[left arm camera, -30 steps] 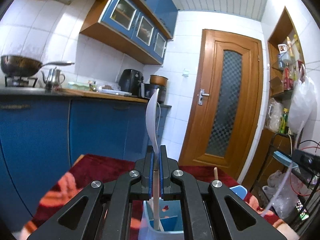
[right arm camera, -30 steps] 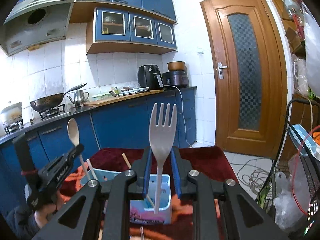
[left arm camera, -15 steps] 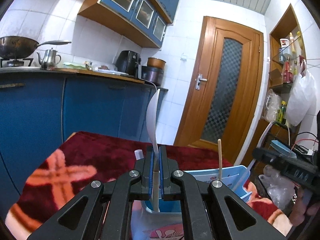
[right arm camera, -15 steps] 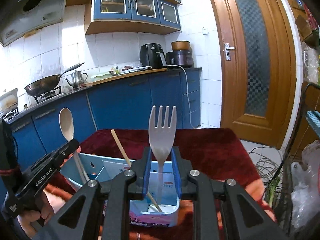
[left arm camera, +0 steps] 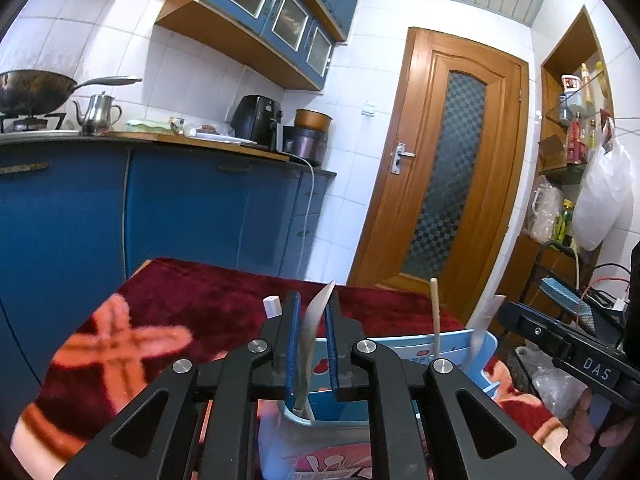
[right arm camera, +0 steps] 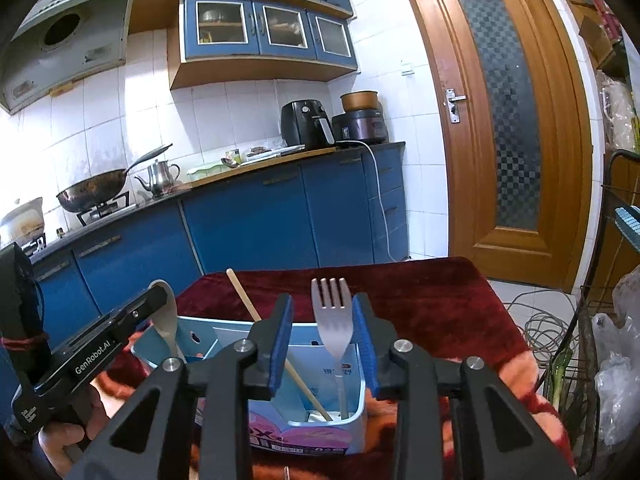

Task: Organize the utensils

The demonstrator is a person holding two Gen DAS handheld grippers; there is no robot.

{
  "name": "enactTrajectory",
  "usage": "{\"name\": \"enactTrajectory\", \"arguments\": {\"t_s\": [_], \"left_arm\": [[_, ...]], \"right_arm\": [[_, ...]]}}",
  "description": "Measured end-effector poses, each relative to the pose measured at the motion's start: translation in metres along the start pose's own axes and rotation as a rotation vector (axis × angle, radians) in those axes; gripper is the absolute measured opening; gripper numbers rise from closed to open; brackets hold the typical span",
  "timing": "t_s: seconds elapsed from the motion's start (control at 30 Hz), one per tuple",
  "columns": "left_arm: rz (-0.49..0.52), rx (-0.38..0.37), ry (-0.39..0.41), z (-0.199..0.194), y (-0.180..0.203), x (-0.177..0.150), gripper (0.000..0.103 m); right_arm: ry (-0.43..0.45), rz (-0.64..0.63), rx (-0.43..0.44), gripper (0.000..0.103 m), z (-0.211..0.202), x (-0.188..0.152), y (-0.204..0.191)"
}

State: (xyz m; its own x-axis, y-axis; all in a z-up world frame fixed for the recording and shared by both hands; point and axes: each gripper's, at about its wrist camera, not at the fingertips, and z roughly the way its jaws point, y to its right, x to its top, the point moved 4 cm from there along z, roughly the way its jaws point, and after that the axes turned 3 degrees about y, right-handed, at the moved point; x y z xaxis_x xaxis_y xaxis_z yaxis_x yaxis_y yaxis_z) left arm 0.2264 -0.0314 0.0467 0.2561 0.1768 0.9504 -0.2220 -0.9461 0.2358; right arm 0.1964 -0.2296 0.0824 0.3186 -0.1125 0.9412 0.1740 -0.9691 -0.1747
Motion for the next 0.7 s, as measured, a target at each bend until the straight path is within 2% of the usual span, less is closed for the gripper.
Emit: {"name": "enactTrajectory", "arguments": {"t_s": [0.27, 0.33, 0.4, 0.7], "left_arm": [[0.07, -0.02, -0.032, -0.011, 0.012, 0.013, 0.013], [0.069, -0.026, -0.052, -0.016, 0.014, 0.016, 0.022], [0.057, -0.035, -0.076, -0.02, 0.015, 0.017, 0.027], [0.103, -0.056, -0.172, -0.052, 0.03, 0.01, 0.027]], "right_arm": [[-0.031, 0.045, 0.01, 0.035, -0.024, 0.001, 0.0], [-0.043, 0.056, 0.02, 0.036, -0.031, -0.001, 0.0], [-0.064, 0.073, 0.033, 0.037, -0.039, -0.005, 0.0], [-0.154, 0.132, 0.046, 0.04, -0.067, -0.027, 0.006]]}}
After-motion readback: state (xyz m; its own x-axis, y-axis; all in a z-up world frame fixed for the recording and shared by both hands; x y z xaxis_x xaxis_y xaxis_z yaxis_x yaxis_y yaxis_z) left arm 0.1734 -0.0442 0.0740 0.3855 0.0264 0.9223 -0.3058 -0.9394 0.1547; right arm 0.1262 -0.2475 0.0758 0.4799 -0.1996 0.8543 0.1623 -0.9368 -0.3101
